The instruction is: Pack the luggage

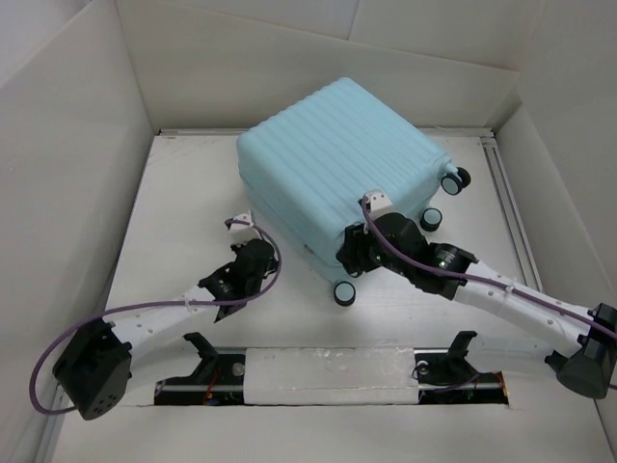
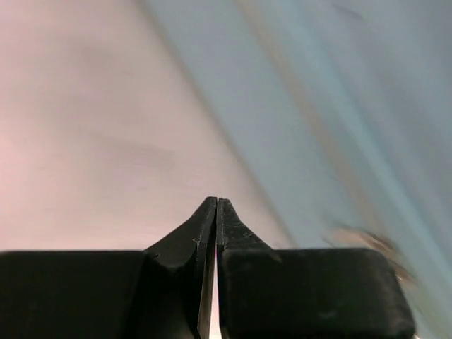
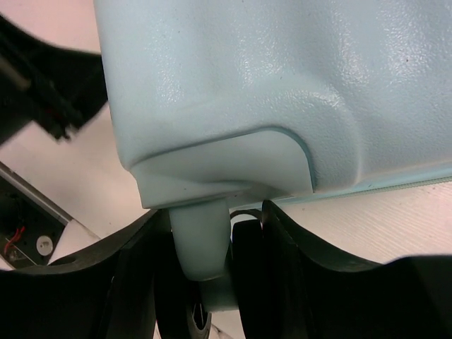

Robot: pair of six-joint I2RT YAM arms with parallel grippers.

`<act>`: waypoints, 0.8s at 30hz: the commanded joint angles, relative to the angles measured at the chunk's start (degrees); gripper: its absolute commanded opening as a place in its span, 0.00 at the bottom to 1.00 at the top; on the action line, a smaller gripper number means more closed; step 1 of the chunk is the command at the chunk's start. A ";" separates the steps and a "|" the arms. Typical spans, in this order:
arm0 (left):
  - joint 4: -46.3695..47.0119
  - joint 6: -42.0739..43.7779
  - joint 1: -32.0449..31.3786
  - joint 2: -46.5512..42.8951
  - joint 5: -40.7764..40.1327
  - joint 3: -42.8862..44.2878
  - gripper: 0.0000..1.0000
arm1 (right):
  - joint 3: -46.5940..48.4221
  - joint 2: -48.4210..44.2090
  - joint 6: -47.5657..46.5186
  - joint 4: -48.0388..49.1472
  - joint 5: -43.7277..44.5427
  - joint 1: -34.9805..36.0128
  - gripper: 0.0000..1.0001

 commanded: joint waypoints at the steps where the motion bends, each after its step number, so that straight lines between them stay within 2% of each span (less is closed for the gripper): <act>1: -4.39 -0.90 6.50 -2.19 -1.34 -1.58 0.00 | -2.04 -4.36 0.13 -8.71 0.75 0.89 0.00; 4: -3.77 -0.90 13.62 -1.67 4.11 1.05 0.00 | -3.45 -6.12 0.13 -8.19 -0.03 0.89 0.00; 8: -6.22 -2.55 14.69 -4.56 7.80 1.58 0.00 | -4.68 -7.44 0.13 -3.46 -5.39 0.89 0.00; 9: -6.84 -2.57 14.69 -8.49 10.16 0.80 0.07 | -4.68 -7.45 0.13 -2.40 -6.36 0.89 0.00; 10: -7.37 -3.18 14.69 -10.96 11.32 0.27 0.19 | -4.68 -7.45 0.13 -1.43 -7.85 0.89 0.03; 11: -8.42 -3.18 13.82 -13.51 12.29 -0.43 0.33 | -3.73 -7.45 0.13 -0.46 -8.65 1.58 0.18; 12: -9.39 -3.18 13.29 -16.15 13.51 -0.44 0.58 | -2.93 -7.45 -0.40 1.03 -9.35 1.59 0.29; 13: -12.53 -3.18 12.77 -21.13 13.53 0.26 0.67 | -0.14 -6.40 -0.40 1.04 -9.36 2.20 0.50; 14: -14.30 -3.88 12.06 -23.36 13.53 0.96 0.78 | 1.98 -6.39 -0.92 1.04 -9.36 2.20 0.59; 16: -17.99 -3.89 12.06 -28.45 14.05 2.98 0.83 | 7.50 -3.68 -2.23 -2.02 -8.31 2.21 0.71; 18: -23.68 -3.89 12.06 -30.84 14.05 7.53 0.84 | 16.99 -1.31 -3.03 -6.40 -5.15 2.21 0.83; 20: -27.22 -3.89 12.06 -33.12 14.05 11.06 0.86 | 23.24 -0.60 -3.65 -9.31 -1.47 2.21 0.83; 21: -30.98 -3.36 12.06 -33.14 14.05 14.82 0.91 | 28.49 -0.59 -3.65 -10.63 -0.05 2.73 1.00; 24: -35.14 -2.49 12.06 -34.36 16.07 19.94 0.94 | 32.75 -3.48 -1.81 -13.81 2.68 2.73 1.00</act>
